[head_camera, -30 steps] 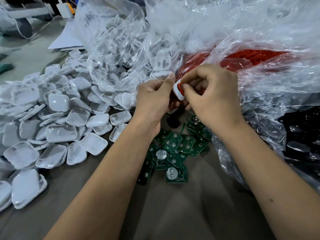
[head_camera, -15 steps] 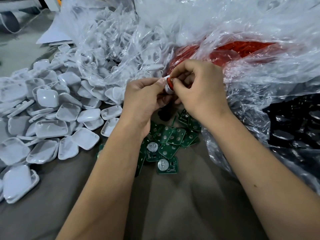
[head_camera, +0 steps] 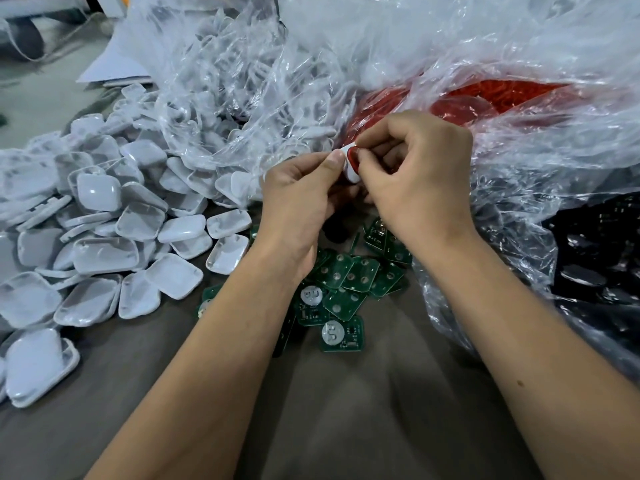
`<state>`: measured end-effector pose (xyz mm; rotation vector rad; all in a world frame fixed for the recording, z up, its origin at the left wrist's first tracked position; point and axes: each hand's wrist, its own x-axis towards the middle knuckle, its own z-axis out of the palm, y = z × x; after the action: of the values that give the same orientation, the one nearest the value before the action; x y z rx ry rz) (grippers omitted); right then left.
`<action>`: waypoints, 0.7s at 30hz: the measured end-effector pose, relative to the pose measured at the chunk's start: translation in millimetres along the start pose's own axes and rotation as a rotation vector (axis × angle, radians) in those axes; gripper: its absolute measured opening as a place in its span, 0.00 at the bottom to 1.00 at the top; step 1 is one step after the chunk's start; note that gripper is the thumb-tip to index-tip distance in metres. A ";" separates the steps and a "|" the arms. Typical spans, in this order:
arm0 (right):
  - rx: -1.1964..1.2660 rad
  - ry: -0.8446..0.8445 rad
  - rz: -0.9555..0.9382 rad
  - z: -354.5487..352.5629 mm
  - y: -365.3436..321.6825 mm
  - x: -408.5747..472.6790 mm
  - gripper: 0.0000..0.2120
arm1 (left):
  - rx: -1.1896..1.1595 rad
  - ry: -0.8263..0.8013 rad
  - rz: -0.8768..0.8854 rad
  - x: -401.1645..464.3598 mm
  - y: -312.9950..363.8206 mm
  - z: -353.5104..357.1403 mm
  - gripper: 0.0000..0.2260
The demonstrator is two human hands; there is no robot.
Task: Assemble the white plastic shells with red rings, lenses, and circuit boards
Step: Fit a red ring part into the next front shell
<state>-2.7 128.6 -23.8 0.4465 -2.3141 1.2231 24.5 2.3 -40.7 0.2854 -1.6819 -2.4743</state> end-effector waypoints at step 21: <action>-0.167 -0.147 -0.137 0.8 -7.3 -3.2 0.07 | 0.139 0.004 0.023 6.2 8.2 -12.7 0.10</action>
<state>3.4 124.1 -21.1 0.6423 -2.4400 0.9521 21.5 -13.5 -38.0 0.2842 -1.8488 -2.3428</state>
